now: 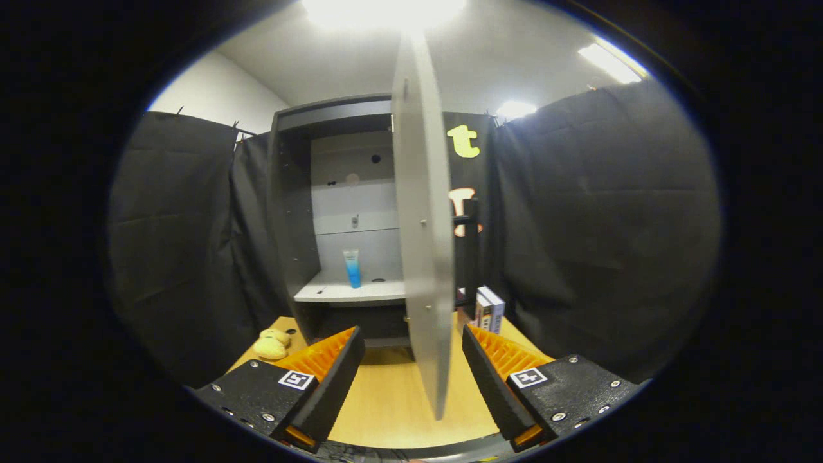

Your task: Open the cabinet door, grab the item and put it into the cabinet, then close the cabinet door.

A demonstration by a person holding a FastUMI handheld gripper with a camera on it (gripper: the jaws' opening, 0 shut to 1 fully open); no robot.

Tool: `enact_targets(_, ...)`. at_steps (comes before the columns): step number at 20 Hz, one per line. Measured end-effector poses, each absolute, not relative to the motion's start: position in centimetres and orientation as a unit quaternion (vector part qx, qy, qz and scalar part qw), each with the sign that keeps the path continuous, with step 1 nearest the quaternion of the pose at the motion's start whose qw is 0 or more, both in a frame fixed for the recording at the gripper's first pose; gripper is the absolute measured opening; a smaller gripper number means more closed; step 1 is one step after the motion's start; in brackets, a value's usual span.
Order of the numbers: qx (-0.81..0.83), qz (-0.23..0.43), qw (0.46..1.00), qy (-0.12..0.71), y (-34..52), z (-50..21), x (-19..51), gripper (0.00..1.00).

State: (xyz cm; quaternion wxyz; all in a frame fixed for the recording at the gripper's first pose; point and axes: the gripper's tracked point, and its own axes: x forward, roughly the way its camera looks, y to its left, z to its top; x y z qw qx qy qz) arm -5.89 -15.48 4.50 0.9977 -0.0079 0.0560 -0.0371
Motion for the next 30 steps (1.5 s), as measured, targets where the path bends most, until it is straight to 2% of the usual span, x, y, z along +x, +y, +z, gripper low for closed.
enact_targets(5,-0.011,-0.072,0.996,0.047,-23.5,5.9,-6.4,0.94)
enact_targets(10,-0.039,-0.052,0.997,0.046,-25.7,5.5,-3.1,0.94)
enact_targets(17,-0.029,0.002,0.998,0.053,-23.7,5.0,0.7,0.94)
enact_targets(22,0.014,-0.012,0.998,0.068,-22.6,4.2,-0.1,0.86)
enact_targets(30,0.015,-0.011,0.997,0.07,-17.4,4.0,-1.5,0.86)
